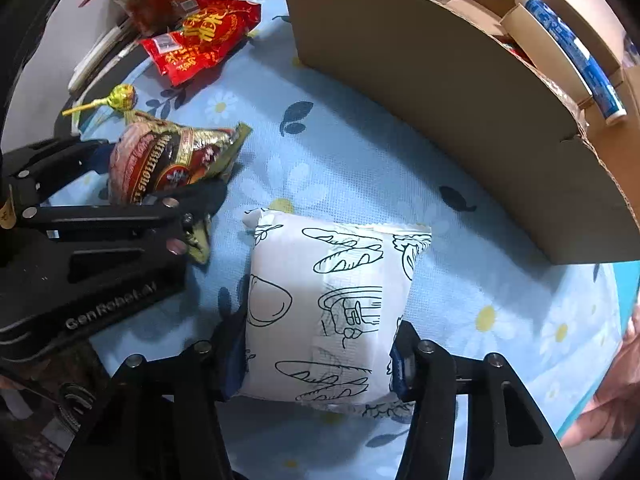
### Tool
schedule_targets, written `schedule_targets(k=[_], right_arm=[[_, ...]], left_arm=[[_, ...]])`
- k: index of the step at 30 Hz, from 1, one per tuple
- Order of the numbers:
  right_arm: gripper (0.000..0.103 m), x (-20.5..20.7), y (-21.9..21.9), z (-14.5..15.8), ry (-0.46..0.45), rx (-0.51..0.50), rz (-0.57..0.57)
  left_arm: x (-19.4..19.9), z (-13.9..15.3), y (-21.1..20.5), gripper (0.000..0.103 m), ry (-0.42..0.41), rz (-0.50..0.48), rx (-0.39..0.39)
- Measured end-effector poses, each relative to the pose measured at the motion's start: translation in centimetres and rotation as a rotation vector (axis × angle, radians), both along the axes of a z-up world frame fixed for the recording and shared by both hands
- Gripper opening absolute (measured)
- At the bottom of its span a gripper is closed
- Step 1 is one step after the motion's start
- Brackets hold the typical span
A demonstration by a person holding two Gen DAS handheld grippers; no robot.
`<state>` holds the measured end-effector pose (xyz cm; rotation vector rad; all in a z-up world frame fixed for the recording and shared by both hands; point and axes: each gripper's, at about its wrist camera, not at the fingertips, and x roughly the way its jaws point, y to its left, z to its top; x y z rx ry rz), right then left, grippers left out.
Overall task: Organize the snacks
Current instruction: 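Lift the brown nut bag with the left gripper while the right carries the white bread bag to the box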
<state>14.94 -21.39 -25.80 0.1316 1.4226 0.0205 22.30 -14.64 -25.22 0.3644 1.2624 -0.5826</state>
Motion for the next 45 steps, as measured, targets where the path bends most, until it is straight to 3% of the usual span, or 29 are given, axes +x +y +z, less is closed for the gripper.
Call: schedule_targets(k=[5,15,19,30,45], right_arm=[[0.054,0.0,-0.8,0.5,0.001,0.047,0.002],[0.054,-0.6,-0.2,2.4,-0.031,0.092,0.030],[0.054,-1.6,-0.6,3.6,-0.051,0.091,0.043],[0.054,-2.4,0.8,6.4,-0.122,0.079,0.062],[0.054,-2.3,-0.9,12.6,-0.251,0.057,0.034]], left_arm=[[0.0,0.3,0.6,0.050,0.034,0.020,-0.011],[-2.0,1.7,1.9,0.050,0.027,0.041,-0.021],[-3.0,2.5,4.2,0.050,0.015,0.062,-0.037],[-3.6,6.3,6.6,0.050,-0.028,0.094,-0.092],[-3.1,13.7,4.2,0.050,-0.138,0.061,-0.186]])
